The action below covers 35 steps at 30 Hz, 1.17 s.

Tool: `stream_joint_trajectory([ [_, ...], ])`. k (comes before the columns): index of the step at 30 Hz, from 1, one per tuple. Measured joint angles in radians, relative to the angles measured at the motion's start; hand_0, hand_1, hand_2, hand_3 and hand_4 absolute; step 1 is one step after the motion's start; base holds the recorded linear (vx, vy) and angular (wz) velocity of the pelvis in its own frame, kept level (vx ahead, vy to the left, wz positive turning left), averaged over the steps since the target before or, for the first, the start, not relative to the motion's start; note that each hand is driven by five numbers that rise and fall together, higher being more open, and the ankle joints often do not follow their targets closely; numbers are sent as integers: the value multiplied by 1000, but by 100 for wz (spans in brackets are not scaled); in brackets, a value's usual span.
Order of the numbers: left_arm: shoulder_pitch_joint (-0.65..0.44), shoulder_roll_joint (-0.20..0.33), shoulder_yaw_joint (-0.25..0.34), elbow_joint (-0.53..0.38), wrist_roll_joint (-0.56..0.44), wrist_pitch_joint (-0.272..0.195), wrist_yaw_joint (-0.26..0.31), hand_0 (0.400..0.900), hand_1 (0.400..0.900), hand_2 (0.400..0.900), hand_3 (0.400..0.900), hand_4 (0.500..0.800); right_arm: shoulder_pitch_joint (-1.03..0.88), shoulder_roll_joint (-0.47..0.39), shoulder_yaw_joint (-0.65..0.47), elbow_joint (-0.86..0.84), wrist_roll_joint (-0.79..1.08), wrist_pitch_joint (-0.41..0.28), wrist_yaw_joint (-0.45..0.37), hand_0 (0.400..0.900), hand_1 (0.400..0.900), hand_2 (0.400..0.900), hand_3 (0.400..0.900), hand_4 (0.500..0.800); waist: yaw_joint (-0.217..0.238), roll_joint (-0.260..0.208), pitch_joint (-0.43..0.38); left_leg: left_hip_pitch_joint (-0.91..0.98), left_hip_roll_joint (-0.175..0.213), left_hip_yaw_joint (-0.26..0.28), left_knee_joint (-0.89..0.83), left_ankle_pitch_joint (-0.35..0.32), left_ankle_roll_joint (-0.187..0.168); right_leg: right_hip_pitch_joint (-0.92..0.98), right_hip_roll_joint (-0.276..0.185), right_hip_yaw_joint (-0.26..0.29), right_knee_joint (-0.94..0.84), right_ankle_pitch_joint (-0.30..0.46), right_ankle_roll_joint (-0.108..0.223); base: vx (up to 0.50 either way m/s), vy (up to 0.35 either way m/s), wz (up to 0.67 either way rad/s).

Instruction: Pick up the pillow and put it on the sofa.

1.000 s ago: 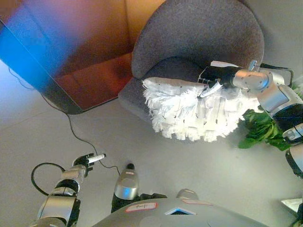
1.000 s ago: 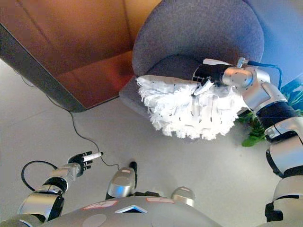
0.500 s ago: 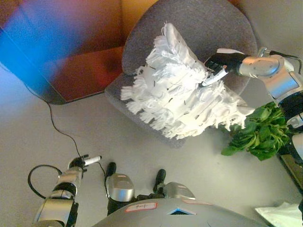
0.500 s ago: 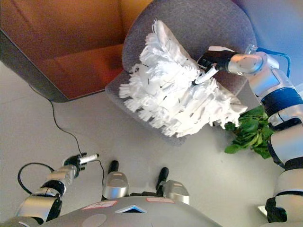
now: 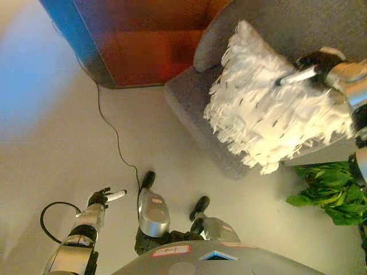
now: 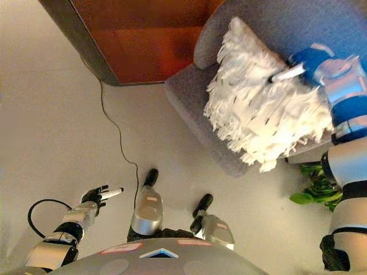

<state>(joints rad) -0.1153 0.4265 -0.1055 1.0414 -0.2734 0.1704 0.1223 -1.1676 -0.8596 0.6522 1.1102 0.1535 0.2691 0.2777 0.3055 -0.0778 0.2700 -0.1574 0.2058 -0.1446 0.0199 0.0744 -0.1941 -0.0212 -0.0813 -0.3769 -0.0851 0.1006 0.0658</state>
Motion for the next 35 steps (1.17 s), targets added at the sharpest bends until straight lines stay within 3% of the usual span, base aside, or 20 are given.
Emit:
stream_joint_trajectory([
  [7, -9, 8, 0, -42, 1, -42, 6, 900, 900, 900, 900, 800, -20, -29, -30, 27, -8, 30, -9, 900, 900, 900, 900, 800, -1, -7, 13, 7, -1, 3, -4, 0, 0, 8, 0, 14, -1, -3, 3, 115, -46, -6],
  [10, -18, 8, 0, -42, 2, -41, 5, 900, 900, 900, 900, 800, -20, -30, -33, 27, -8, 36, -8, 900, 900, 900, 900, 800, -2, -8, 14, 15, -1, 4, -4, 0, 0, 16, 0, 15, -1, -3, 4, 43, -17, -3],
  [16, -51, 52, 0, -36, 4, -35, -16, 900, 900, 900, 900, 800, -20, -37, -70, 28, -65, 75, -4, 900, 900, 900, 900, 800, -25, -59, 22, 63, -1, 22, -11, -3, 3, 51, -3, 52, -1, -3, 5, 88, 10, -11],
  [23, -3, 52, 1, -18, 4, -29, -32, 900, 900, 900, 900, 800, -19, -67, -71, 29, -130, 116, -4, 900, 900, 900, 900, 800, -32, -58, 5, 111, -2, 60, -29, -4, 7, 68, -7, 86, -1, -1, 8, 36, 24, -14],
  [26, 50, 28, 3, 33, 5, -88, -5, 900, 900, 900, 900, 800, -3, -71, -108, 25, -160, 115, -9, 900, 900, 900, 900, 800, -52, -56, -39, 123, -3, 73, -41, -5, 9, 68, -11, 100, -1, -3, 11, -19, 28, -11],
  [28, 81, 11, 3, 46, 5, -96, -3, 900, 900, 900, 900, 800, 4, -77, -107, 26, -165, 119, -11, 900, 900, 900, 900, 800, -59, -51, -63, 145, -4, 88, -50, -6, 10, 74, -12, 115, -1, -4, 11, -22, 48, -17],
  [31, 107, -4, 3, 54, 4, -77, -1, 900, 900, 900, 900, 800, 11, -104, -108, 24, -163, 116, -9, 900, 900, 900, 900, 800, -73, -41, -84, 177, -5, 103, -61, -7, 13, 93, -16, 128, -1, -4, 12, -36, 90, -23],
  [35, 126, -4, 8, 61, 4, -8, -6, 900, 900, 900, 900, 800, 111, -120, -155, -86, -71, 74, -7, 900, 900, 900, 900, 800, -114, -34, -152, 207, -11, 130, -82, -6, 22, 94, -23, 157, -1, -2, 17, -73, 97, -17],
])
